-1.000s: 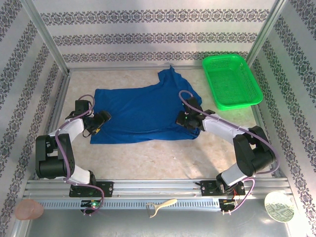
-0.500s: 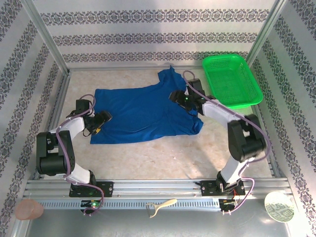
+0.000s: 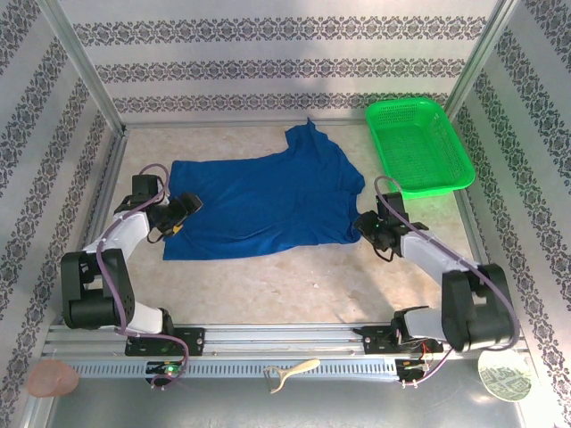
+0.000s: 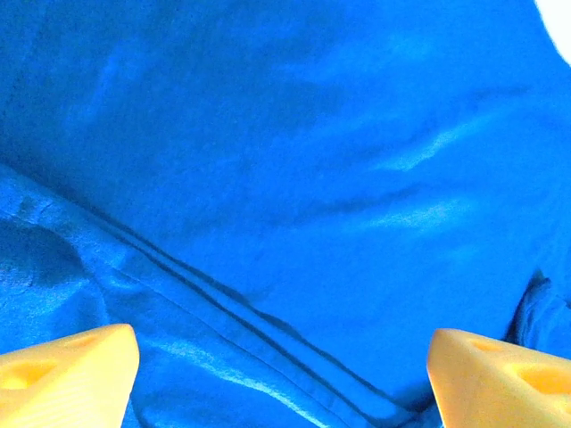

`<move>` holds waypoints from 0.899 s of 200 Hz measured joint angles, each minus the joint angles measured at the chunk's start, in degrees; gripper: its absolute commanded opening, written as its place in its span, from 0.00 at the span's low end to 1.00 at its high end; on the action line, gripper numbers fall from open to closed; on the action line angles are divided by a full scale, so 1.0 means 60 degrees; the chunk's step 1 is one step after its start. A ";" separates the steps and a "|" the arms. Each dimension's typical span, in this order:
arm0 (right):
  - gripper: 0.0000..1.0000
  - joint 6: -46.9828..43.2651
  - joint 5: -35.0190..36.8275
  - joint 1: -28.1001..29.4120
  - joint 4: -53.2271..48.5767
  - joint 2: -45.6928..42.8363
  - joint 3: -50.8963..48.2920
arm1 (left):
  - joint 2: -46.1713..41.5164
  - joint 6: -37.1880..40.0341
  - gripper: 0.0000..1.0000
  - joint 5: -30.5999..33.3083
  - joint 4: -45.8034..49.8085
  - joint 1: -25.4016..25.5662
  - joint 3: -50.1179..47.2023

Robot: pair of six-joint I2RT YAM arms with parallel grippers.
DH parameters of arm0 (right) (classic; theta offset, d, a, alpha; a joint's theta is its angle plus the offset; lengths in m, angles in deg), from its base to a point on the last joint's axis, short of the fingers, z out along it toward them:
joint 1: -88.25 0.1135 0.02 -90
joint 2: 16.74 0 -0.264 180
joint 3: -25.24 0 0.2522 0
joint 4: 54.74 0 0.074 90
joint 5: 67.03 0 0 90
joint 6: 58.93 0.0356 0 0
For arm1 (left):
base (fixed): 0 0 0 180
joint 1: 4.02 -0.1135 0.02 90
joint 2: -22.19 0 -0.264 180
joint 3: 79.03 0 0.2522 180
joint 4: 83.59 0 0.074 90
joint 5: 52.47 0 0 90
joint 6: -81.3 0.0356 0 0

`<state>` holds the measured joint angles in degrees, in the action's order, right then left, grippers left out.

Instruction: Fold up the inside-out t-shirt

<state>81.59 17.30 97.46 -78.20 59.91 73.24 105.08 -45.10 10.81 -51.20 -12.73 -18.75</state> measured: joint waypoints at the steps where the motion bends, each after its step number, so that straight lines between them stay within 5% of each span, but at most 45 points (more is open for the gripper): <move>1: 0.47 0.0004 -0.0004 0.0004 0.0011 0.0033 0.0011 | 0.0022 0.0000 0.84 -0.0007 0.0000 0.0000 0.0000; 40: 0.45 0.0066 -0.0113 0.0157 0.0423 0.1468 0.0794 | 0.0780 0.0000 0.85 -0.0029 -0.0044 0.0007 0.0000; 55: 0.29 0.0175 -0.0138 0.0197 0.0601 0.1814 0.0969 | 0.1024 0.0000 0.85 -0.0044 -0.0135 0.0007 -0.0004; 70: 0.00 0.0237 -0.0178 0.0240 0.0732 0.2091 0.0987 | 0.1264 -0.0004 0.85 -0.0044 -0.0266 0.0007 -0.0004; 95: 0.00 0.0430 -0.0146 0.0259 0.1071 0.1810 0.0455 | 0.1381 -0.0007 0.85 -0.0047 -0.0514 0.0007 0.0000; 125: 0.00 0.0889 0.0069 0.0255 0.0750 -0.0488 -0.1242 | 0.1402 -0.0007 0.85 -0.0004 -0.0583 0.0015 0.0000; 180: 0.00 0.2856 0.0590 0.0259 -0.2116 -0.7056 -0.3646 | 0.1249 0.0000 0.86 0.0186 -0.0590 0.0022 -0.0113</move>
<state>98.73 20.84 99.01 -90.89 17.57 51.36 112.58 -45.10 11.93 -54.74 -12.60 -19.43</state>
